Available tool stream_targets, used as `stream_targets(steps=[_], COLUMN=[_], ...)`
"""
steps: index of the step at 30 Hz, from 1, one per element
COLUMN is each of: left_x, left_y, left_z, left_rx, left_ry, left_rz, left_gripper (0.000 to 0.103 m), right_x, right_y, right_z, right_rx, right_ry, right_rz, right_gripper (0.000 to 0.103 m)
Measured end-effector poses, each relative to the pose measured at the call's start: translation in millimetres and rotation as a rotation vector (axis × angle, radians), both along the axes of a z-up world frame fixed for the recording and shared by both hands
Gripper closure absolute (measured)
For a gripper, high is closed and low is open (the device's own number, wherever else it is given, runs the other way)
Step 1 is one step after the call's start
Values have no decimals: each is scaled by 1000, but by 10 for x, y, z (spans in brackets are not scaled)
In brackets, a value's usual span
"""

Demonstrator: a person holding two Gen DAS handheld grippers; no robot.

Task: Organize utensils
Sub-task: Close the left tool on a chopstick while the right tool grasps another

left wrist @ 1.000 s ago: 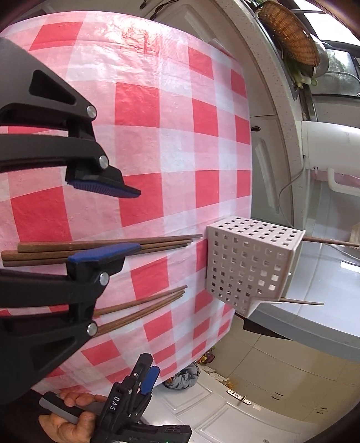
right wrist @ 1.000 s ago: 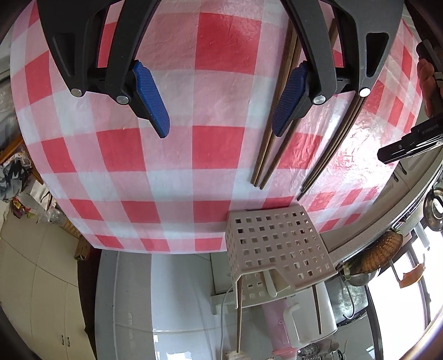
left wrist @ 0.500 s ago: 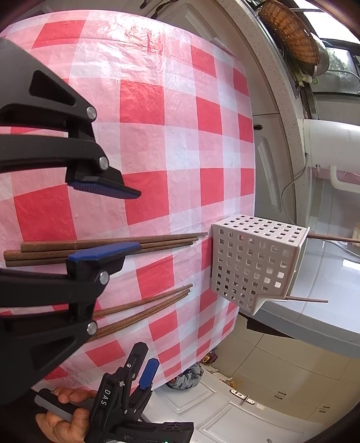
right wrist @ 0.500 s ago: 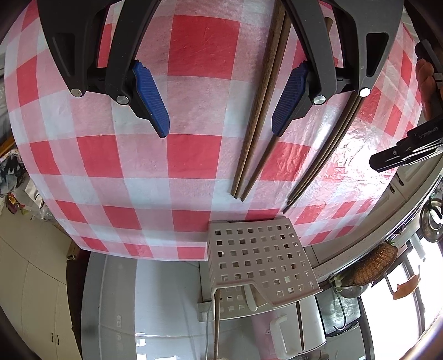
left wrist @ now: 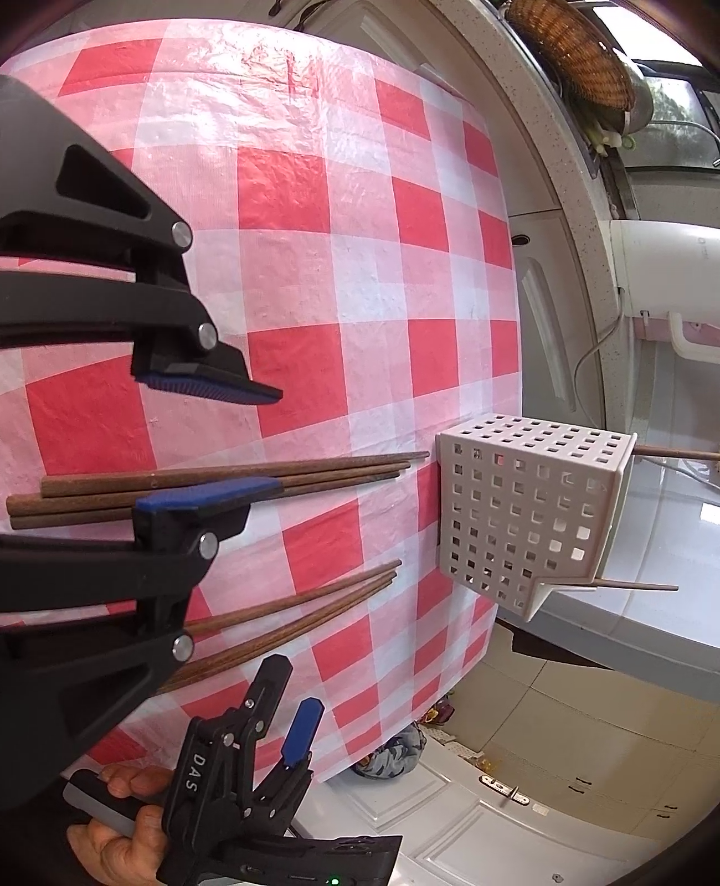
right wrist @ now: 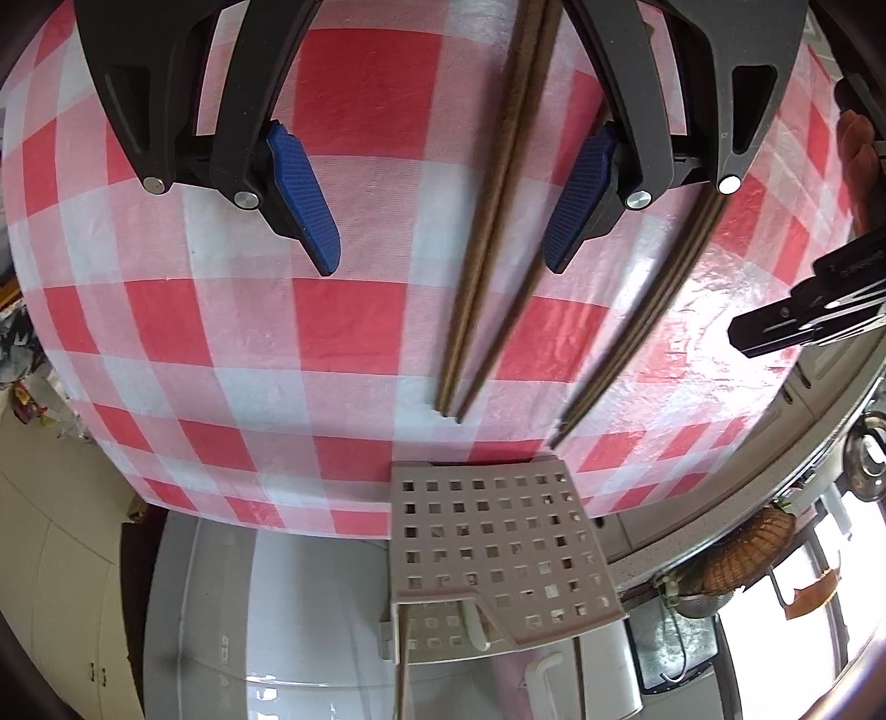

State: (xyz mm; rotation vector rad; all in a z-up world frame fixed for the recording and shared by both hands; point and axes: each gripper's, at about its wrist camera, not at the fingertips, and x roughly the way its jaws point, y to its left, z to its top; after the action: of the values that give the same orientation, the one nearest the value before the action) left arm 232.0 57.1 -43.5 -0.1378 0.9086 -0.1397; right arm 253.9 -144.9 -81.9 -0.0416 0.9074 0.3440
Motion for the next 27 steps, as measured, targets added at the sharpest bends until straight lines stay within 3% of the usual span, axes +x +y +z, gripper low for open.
stream_targets(steps=[14,17,19,23,27], left_x=[181,255,293,313,293], left_y=[-153,-197,-219,-198,-202], left_z=[-184,-265,-325,-365,-359], left_rx=[4,29,48,64,92], left_ry=[36,50,59,57,55], left_rz=[-35,-37,-41,-37,-43], left_gripper=[77,77,77,80,92], right_x=[154,165,173,164,167], right_y=[-51,-74,-110,-158,-210], right_z=[-184,-195,-200,-200,-182], right_rx=[-73,-100,-95,-91,-79], right_ry=[11,5,9,9,4], right_rz=[-19,-23,-33,-42,-54], right_gripper=[35,46,46,47,47])
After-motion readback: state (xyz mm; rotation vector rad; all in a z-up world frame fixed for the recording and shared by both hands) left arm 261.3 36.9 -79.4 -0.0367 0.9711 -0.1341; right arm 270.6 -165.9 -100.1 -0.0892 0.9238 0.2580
